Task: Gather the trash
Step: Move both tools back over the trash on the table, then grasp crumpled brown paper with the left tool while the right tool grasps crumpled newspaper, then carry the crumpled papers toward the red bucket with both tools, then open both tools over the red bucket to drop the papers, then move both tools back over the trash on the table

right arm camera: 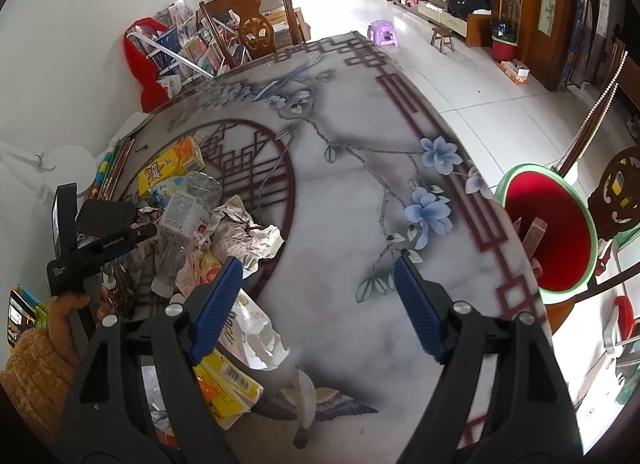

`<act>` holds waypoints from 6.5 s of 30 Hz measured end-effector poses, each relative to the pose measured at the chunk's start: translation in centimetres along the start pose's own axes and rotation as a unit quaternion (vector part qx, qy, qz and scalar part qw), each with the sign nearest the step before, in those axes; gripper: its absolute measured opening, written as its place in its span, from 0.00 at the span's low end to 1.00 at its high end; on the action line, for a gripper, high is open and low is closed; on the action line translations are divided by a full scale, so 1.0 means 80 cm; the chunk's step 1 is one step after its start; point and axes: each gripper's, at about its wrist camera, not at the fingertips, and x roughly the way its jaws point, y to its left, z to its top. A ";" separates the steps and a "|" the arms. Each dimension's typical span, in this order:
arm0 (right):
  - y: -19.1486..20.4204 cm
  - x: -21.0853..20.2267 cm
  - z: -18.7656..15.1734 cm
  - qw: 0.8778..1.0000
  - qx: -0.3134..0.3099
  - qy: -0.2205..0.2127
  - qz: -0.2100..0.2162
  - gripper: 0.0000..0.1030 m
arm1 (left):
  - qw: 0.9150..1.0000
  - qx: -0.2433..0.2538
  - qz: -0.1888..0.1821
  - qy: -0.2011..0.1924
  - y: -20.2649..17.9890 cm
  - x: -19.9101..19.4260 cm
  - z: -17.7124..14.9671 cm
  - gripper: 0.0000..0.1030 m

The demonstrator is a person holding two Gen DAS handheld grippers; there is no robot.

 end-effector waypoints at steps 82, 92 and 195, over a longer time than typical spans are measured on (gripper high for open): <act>-0.008 -0.029 0.017 0.997 -0.013 -0.060 0.055 0.37 | 0.991 0.043 -0.056 -0.118 -0.103 -0.146 -0.041 0.21; -0.059 -0.045 0.019 0.996 -0.003 -0.070 0.046 0.37 | 0.988 0.063 -0.056 -0.127 -0.159 -0.148 -0.047 0.21; -0.148 -0.001 0.040 0.998 -0.023 -0.006 0.059 0.63 | 0.995 0.047 -0.014 -0.082 -0.176 -0.168 -0.160 0.76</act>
